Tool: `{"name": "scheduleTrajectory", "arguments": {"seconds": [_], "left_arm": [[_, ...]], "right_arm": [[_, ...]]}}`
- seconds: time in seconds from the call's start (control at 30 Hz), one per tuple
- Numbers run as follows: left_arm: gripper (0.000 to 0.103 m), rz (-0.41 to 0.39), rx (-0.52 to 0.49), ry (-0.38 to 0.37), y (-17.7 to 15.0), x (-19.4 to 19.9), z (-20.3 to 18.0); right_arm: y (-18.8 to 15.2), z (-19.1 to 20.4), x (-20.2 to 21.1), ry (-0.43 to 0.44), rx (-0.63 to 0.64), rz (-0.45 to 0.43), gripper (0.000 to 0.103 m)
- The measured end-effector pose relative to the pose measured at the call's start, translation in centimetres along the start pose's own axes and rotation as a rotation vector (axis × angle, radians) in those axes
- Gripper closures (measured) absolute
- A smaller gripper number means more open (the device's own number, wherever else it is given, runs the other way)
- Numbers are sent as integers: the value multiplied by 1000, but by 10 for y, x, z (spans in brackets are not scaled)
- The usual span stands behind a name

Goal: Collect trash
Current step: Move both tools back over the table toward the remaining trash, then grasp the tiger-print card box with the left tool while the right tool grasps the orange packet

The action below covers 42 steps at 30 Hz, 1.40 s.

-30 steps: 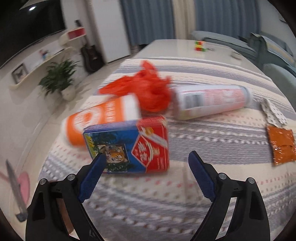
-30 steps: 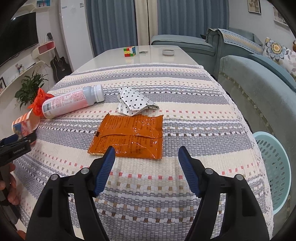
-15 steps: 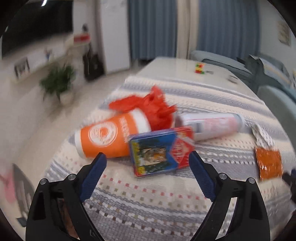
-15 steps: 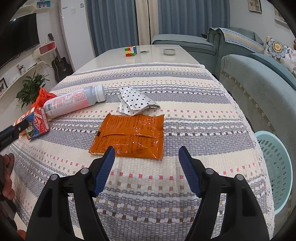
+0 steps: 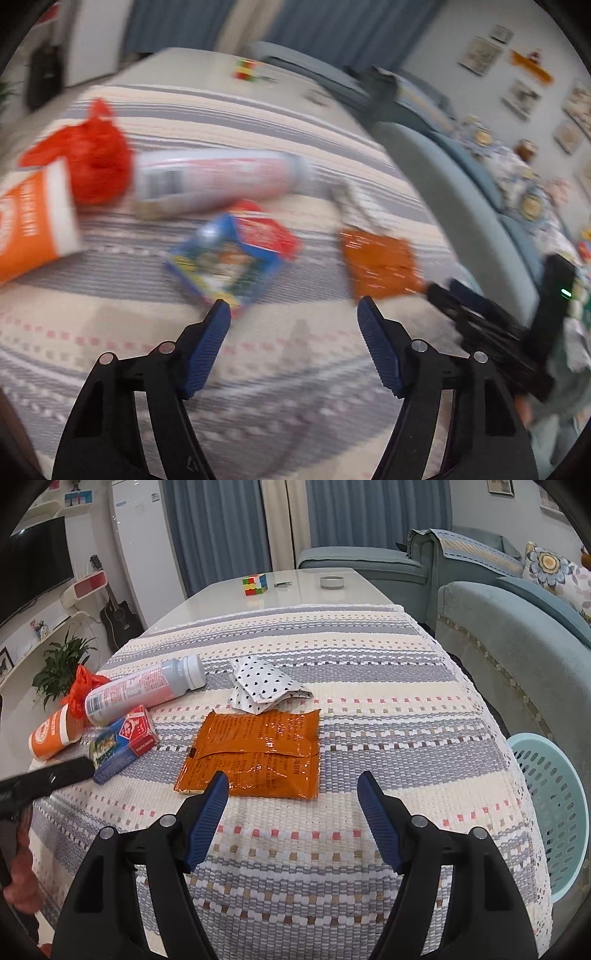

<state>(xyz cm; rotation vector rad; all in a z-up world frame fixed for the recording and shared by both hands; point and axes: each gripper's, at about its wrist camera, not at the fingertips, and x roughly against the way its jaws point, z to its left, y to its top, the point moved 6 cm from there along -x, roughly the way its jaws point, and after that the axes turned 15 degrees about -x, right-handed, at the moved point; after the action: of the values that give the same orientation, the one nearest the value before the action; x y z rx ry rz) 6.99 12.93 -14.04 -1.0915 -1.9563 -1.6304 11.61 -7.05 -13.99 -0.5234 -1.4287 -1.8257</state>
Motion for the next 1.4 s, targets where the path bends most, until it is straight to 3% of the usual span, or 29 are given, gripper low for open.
{"name": "scheduleTrajectory", "arguments": {"seconds": [0.03, 0.1, 0.17, 0.23, 0.3, 0.33, 0.4, 0.5, 0.57, 0.7, 0.8, 0.87, 0.9, 0.93, 1.0, 1.13, 1.4], "left_arm": [[34, -2, -12, -1, 1, 2, -5], [30, -18, -53, 66, 4, 9, -6], [22, -29, -123, 165, 13, 12, -3], [12, -12, -162, 204, 26, 5, 8], [11, 54, -177, 186, 33, -14, 21], [12, 77, -170, 225, 35, -22, 29], [13, 107, -175, 232, 36, -33, 36], [18, 149, -184, 237, 32, -45, 38], [18, 154, -211, 271, 30, -49, 35], [22, 155, -228, 274, 26, -47, 26], [28, 172, -241, 311, 28, -50, 27], [29, 177, -238, 323, 29, -51, 29], [29, 177, -232, 321, 30, -53, 30], [30, 177, -227, 320, 31, -54, 30], [32, 178, -218, 326, 32, -59, 31], [37, 150, -231, 341, 31, -57, 27], [40, 66, -145, 269, 28, -37, 32]], "right_arm": [[0, -1, 0, 1, -5, 1, 35], [2, -2, -2, 12, -18, 14, 35], [3, -2, -8, 22, -30, 45, 35], [7, -3, -17, 51, -50, 95, 35], [14, -6, -28, 70, -77, 132, 33], [16, -6, -33, 76, -87, 145, 30], [21, -9, -47, 79, -107, 188, 30], [21, -2, -48, 85, -64, 197, 31], [11, 8, -45, 87, -4, 212, 38], [-10, 30, -36, 112, 110, 238, 65], [-25, 43, -22, 174, 163, 278, 66], [-23, 43, -16, 162, 180, 256, 66], [-19, 42, -15, 146, 189, 241, 61], [-13, 41, -15, 115, 201, 212, 46], [-2, 44, -16, 80, 224, 163, 30], [5, 63, -39, 96, 292, 224, 26], [11, 69, -84, 60, 308, 265, 18]]}}
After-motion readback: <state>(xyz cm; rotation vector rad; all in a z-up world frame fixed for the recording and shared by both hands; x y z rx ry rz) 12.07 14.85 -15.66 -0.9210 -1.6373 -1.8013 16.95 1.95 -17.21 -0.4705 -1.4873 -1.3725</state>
